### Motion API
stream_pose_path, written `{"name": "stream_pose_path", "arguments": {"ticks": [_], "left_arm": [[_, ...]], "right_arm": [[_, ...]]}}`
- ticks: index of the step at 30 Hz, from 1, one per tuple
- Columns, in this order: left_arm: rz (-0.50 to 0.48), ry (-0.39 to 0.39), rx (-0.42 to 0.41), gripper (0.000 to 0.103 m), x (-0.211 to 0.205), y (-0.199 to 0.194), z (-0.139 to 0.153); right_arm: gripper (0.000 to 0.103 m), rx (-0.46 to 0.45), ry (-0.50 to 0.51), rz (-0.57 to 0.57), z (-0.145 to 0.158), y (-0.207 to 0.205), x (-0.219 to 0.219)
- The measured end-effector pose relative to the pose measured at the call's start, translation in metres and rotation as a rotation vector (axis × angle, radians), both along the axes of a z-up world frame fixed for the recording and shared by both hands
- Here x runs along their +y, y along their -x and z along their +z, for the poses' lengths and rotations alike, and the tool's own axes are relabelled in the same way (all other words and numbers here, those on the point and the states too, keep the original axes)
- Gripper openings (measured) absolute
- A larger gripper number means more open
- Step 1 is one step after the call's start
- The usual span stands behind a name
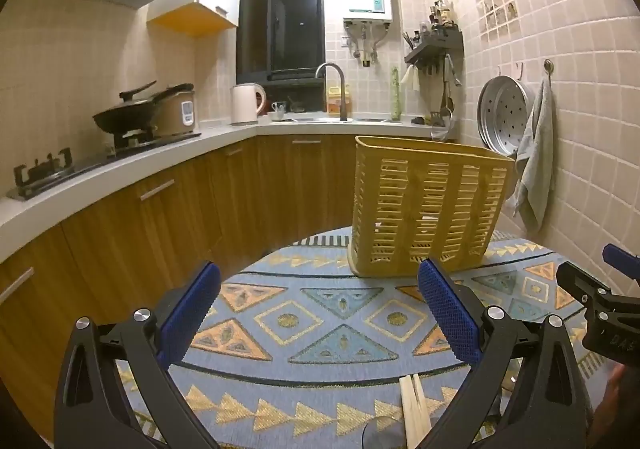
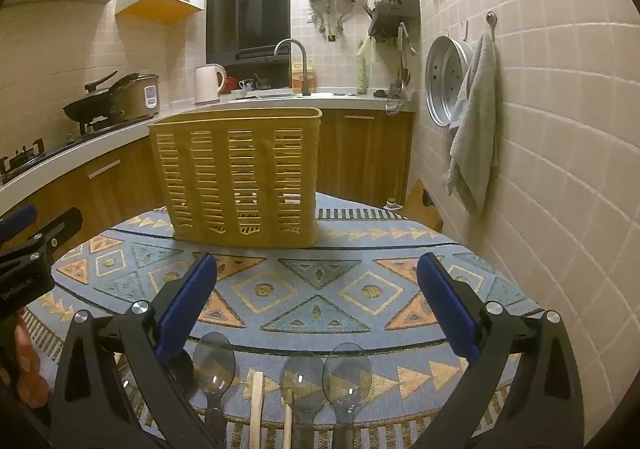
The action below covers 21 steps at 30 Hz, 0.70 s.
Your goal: Organize utensils
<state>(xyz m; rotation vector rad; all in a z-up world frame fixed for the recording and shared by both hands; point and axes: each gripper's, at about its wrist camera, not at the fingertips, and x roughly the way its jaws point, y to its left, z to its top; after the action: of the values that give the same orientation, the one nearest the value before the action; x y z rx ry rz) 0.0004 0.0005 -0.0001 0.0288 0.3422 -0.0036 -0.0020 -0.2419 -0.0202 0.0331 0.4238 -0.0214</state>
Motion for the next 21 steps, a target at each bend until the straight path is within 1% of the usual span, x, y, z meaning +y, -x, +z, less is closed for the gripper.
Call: {"name": "stream_pose_path", "arguments": {"ticks": [3, 5, 8, 9, 12, 21], "left_arm": [[0.002, 0.004, 0.001, 0.096, 0.000, 0.000, 0.000], [-0.003, 0.010, 0.009, 0.096, 0.011, 0.002, 0.001], [0.000, 0.009, 0.009, 0.096, 0.012, 0.000, -0.001], [0.000, 0.000, -0.003, 0.096, 0.007, 0.001, -0.002], [0.003, 0.004, 0.003, 0.096, 0.011, 0.001, -0.001], [0.003, 0.002, -0.008, 0.096, 0.001, -0.001, -0.001]], "right_arm": [[0.095, 0.009, -0.012, -0.007, -0.001, -0.002, -0.003], [0.095, 0.012, -0.016, -0.010, -0.001, -0.002, -0.003], [0.095, 0.015, -0.018, -0.010, -0.002, -0.003, -0.004], [0.095, 0.016, -0.017, -0.010, -0.002, -0.003, -0.004], [0.095, 0.016, -0.015, -0.007, -0.001, -0.003, -0.003], [0.095, 0.016, -0.008, -0.007, -0.001, -0.003, 0.000]]}}
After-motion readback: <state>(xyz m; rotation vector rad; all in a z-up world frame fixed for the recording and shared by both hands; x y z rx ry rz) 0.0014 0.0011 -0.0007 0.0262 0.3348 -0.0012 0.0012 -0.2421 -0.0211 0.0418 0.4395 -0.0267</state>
